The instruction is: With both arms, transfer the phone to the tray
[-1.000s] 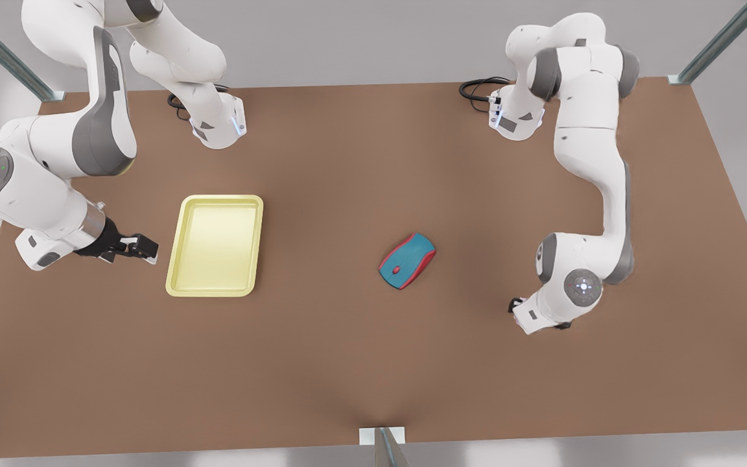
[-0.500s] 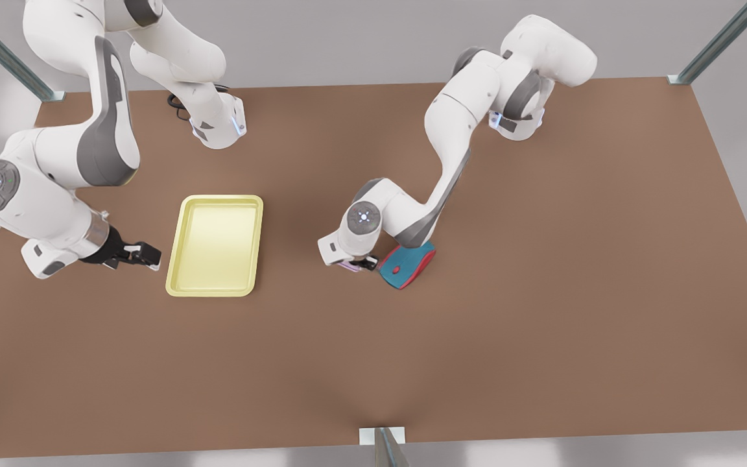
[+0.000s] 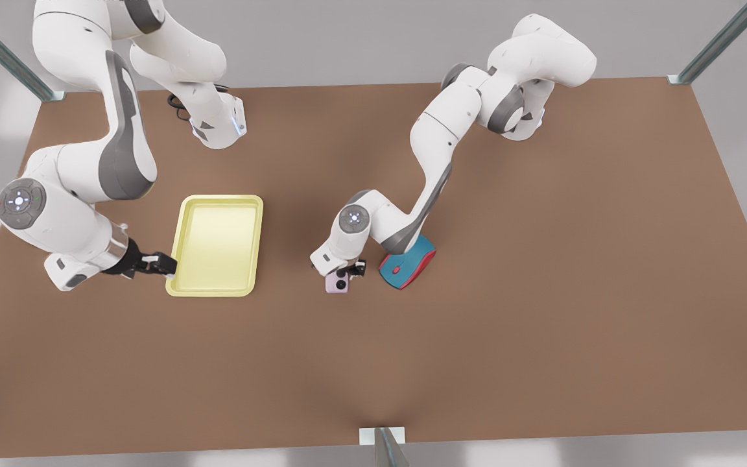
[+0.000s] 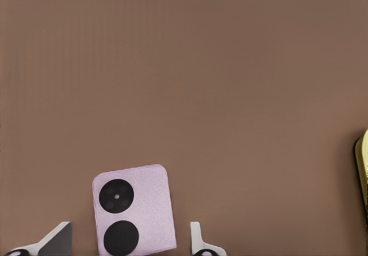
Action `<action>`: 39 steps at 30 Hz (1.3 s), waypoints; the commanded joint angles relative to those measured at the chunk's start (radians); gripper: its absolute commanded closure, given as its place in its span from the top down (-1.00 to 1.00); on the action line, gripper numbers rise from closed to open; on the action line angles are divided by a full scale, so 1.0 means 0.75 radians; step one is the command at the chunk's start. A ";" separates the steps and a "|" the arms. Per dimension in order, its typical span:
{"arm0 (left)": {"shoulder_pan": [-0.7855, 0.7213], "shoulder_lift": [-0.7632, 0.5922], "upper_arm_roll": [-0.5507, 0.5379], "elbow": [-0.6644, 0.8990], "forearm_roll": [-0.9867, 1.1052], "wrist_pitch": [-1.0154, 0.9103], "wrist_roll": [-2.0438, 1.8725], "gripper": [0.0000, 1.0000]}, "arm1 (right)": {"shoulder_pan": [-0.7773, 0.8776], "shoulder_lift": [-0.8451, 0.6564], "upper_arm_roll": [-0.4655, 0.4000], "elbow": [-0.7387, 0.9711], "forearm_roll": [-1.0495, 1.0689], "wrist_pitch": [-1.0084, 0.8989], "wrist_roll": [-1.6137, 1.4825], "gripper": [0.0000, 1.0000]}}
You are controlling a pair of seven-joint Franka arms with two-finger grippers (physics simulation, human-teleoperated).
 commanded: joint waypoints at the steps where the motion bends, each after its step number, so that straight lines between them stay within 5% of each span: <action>1: 0.010 -0.052 -0.003 0.002 0.011 -0.092 -0.369 1.00 | 0.013 0.028 0.000 0.006 0.002 0.067 0.124 1.00; 3: 0.229 -0.265 -0.008 -0.025 0.002 -0.474 -0.044 1.00 | 0.093 0.124 0.000 0.076 0.002 0.081 0.279 1.00; 7: 0.826 -0.756 0.011 -0.419 0.021 -0.826 1.114 1.00 | 0.265 0.284 0.000 0.211 0.004 0.126 0.580 1.00; 10: 0.841 -1.339 0.031 -1.043 0.031 -0.579 1.163 1.00 | 0.490 0.503 0.000 0.407 -0.059 0.128 0.956 1.00; 19: 0.843 -1.292 0.074 -1.039 0.064 -0.520 1.131 1.00 | 0.653 0.742 -0.002 0.397 -0.121 0.347 0.967 1.00; 39: 0.843 -1.267 0.074 -1.055 0.064 -0.522 1.135 1.00 | 0.725 0.762 -0.010 0.045 -0.119 0.705 0.893 1.00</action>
